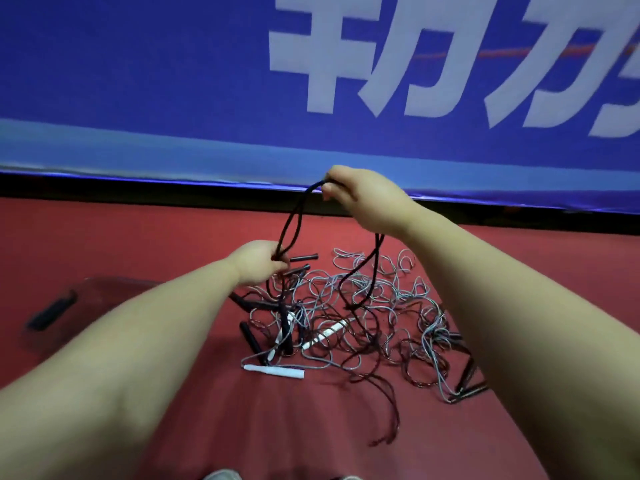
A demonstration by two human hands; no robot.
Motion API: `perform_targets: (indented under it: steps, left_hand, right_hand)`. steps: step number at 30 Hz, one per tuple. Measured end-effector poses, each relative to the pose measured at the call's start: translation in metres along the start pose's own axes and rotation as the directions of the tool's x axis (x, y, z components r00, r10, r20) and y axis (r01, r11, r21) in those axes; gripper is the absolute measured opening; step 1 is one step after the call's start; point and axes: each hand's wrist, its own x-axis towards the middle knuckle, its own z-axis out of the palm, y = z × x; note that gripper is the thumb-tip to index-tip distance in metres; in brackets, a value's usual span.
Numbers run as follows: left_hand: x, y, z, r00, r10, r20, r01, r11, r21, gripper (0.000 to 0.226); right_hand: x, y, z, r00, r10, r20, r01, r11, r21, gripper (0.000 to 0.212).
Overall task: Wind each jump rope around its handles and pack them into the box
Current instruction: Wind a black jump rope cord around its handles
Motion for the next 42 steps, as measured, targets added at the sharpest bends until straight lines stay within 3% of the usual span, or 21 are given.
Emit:
perform_targets:
  steps: [2,4,6,8,13,15,18,21,24,26,30,34,36,39,41,42]
  left_hand:
    - [-0.010,0.000,-0.007,0.995,-0.055,-0.085,0.046,0.993,-0.109,0.004]
    - [-0.018,0.003,-0.014,0.983,-0.108,-0.148,0.061,0.956,-0.286,0.015]
    - [-0.025,0.011,-0.019,0.973,-0.148,-0.179,0.057,0.900,-0.433,0.026]
    - [-0.029,0.021,-0.024,0.967,-0.162,-0.196,0.054,0.884,-0.464,0.028]
    - [-0.026,0.041,-0.029,0.970,-0.078,-0.229,0.002,0.949,-0.316,0.026]
    - [-0.023,0.048,-0.033,0.972,-0.029,-0.234,-0.030,0.969,-0.244,0.025]
    - [-0.023,0.057,-0.040,0.967,0.032,-0.252,-0.061,0.992,-0.110,0.019]
    - [-0.024,0.059,-0.043,0.964,0.057,-0.258,-0.065,0.998,-0.022,0.013]
    - [-0.019,0.053,-0.042,0.968,0.051,-0.245,-0.054,0.999,-0.006,0.013]
    - [-0.014,0.046,-0.038,0.970,0.041,-0.239,-0.044,0.999,-0.009,0.014]
    - [-0.003,0.022,-0.025,0.984,0.001,-0.180,-0.013,0.998,-0.061,0.014]
    - [0.001,0.000,0.006,0.999,0.036,0.017,-0.032,0.978,-0.205,0.008]
    - [-0.002,-0.009,0.027,0.981,0.065,0.181,-0.056,0.997,-0.057,0.002]
    - [-0.002,-0.023,0.051,0.951,0.024,0.308,-0.061,0.992,0.110,0.016]
    - [0.001,-0.027,0.055,0.954,0.014,0.300,-0.046,0.994,0.102,0.016]
    - [0.002,-0.027,0.053,0.960,0.013,0.279,-0.036,0.996,0.076,0.012]
  right_hand:
    - [-0.006,0.001,-0.006,0.997,0.073,-0.035,-0.074,0.997,-0.030,0.027]
    - [-0.015,0.009,-0.004,0.980,0.197,-0.044,-0.199,0.979,-0.054,0.028]
    - [-0.024,0.018,0.005,0.942,0.334,0.045,-0.329,0.940,-0.093,0.026]
    - [-0.034,0.021,0.015,0.881,0.432,0.194,-0.416,0.902,-0.117,0.025]
    - [-0.051,0.010,0.025,0.749,0.504,0.431,-0.460,0.863,-0.209,0.049]
    - [-0.051,0.010,0.032,0.714,0.501,0.489,-0.536,0.840,-0.077,0.062]
    - [-0.045,0.010,0.041,0.696,0.478,0.536,-0.655,0.728,0.201,0.076]
    - [-0.034,0.007,0.048,0.714,0.440,0.544,-0.672,0.647,0.360,0.054]
    - [-0.024,0.011,0.062,0.719,0.413,0.559,-0.654,0.675,0.341,0.023]
    - [-0.017,0.020,0.075,0.730,0.378,0.570,-0.653,0.631,0.419,0.022]
    - [-0.007,0.028,0.085,0.827,0.362,0.430,-0.551,0.368,0.749,0.025]
    - [0.002,0.028,0.084,0.910,0.318,0.267,-0.404,0.533,0.743,0.026]
    - [0.007,0.025,0.076,0.920,0.349,0.177,-0.340,0.489,0.804,0.026]
    - [0.011,0.037,0.058,0.863,0.504,0.024,-0.238,0.363,0.901,0.027]
    - [0.006,0.054,0.054,0.821,0.570,-0.036,-0.246,0.410,0.878,0.026]
    - [0.000,0.062,0.054,0.797,0.601,-0.053,-0.308,0.482,0.820,0.023]
